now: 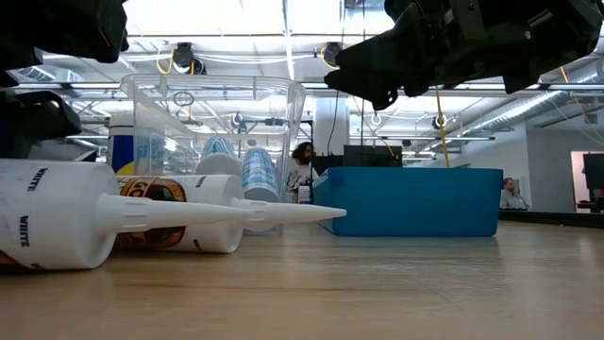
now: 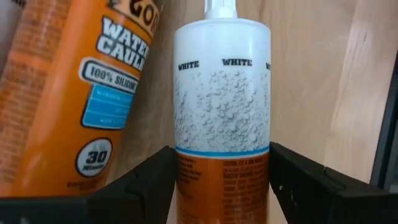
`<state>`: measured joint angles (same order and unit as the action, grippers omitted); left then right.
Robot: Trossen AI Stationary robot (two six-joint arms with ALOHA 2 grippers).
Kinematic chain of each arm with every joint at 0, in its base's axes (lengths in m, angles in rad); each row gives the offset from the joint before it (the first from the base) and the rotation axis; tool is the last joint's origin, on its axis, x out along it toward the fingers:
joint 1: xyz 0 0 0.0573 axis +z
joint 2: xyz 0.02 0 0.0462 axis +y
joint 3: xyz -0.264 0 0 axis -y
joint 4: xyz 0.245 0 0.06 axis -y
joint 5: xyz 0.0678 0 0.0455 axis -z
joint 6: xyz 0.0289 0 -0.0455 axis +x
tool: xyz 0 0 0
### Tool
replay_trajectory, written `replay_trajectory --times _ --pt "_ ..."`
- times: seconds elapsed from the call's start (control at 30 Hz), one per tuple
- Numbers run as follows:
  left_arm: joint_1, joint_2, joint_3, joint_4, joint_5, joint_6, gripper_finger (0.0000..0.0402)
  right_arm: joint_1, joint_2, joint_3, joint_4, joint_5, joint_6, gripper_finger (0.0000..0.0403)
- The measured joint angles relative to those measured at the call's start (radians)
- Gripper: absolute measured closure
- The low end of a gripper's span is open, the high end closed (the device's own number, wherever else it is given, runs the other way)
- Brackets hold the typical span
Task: Pick & place silicon tubes, Sealant and Lysol wipes
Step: Put the bottom orange sealant into the blue bin
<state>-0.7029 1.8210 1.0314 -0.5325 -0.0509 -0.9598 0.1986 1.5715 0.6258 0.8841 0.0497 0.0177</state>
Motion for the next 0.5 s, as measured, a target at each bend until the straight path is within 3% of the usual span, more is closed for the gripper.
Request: replay_trajectory --times 0.5 --pt "-0.013 0.001 -0.026 -0.021 0.017 -0.203 0.016 0.0 0.0 0.0 0.0 0.0 0.007 0.019"
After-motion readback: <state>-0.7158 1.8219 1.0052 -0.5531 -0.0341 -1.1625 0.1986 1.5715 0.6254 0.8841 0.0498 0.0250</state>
